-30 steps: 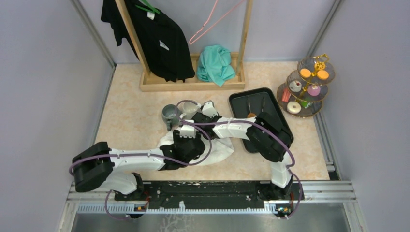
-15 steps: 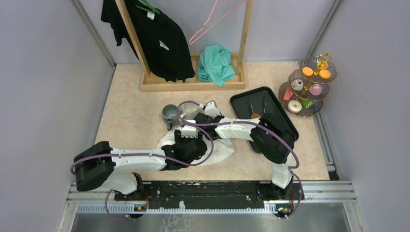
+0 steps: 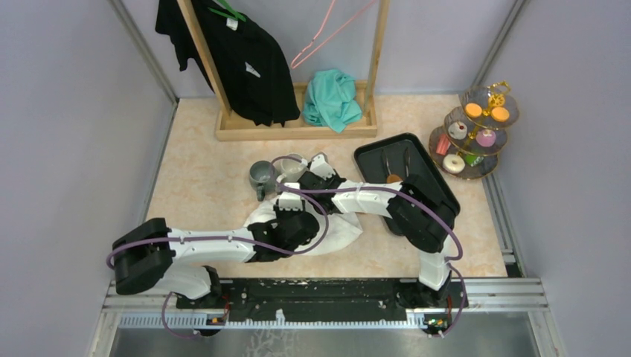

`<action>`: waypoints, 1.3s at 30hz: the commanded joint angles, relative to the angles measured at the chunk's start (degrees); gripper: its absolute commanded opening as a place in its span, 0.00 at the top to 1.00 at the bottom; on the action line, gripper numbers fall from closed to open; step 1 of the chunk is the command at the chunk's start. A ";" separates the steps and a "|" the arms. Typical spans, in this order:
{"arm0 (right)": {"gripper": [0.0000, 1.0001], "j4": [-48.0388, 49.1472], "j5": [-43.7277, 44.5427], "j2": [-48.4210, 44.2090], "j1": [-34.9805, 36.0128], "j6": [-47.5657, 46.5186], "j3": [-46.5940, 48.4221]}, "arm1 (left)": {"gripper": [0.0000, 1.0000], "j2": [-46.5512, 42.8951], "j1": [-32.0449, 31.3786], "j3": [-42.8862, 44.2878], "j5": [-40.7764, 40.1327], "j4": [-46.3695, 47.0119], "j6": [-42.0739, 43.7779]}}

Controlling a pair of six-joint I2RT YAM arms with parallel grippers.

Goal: Serve the afternoon tea
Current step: Pick up the distractor at the center of the board.

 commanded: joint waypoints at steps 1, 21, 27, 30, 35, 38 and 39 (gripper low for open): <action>1.00 13.10 0.21 -4.69 2.83 -4.98 2.82 | 0.71 0.97 1.95 -2.14 6.19 -6.43 -2.90; 0.72 11.44 -1.38 -11.74 1.97 -2.88 0.79 | 0.31 1.40 -1.48 4.08 7.09 -23.33 -10.90; 0.71 11.55 -1.13 -15.36 2.08 -2.31 -0.93 | 0.27 1.57 -2.47 8.37 8.37 -28.97 -11.41; 0.71 11.91 -1.11 -16.84 2.04 -2.08 -2.17 | 0.26 2.89 -2.70 8.43 11.23 -30.98 -12.20; 0.71 11.94 -0.79 -18.90 2.07 -1.82 -3.46 | 0.29 5.34 -3.44 6.71 17.72 -31.27 -13.90; 0.71 11.99 -0.83 -19.64 2.08 -1.81 -3.82 | 0.36 7.92 -4.06 5.04 21.09 -30.07 -14.27; 0.71 11.88 -0.84 -19.86 2.06 -1.81 -3.91 | 0.39 9.08 -4.29 4.55 22.16 -29.35 -14.13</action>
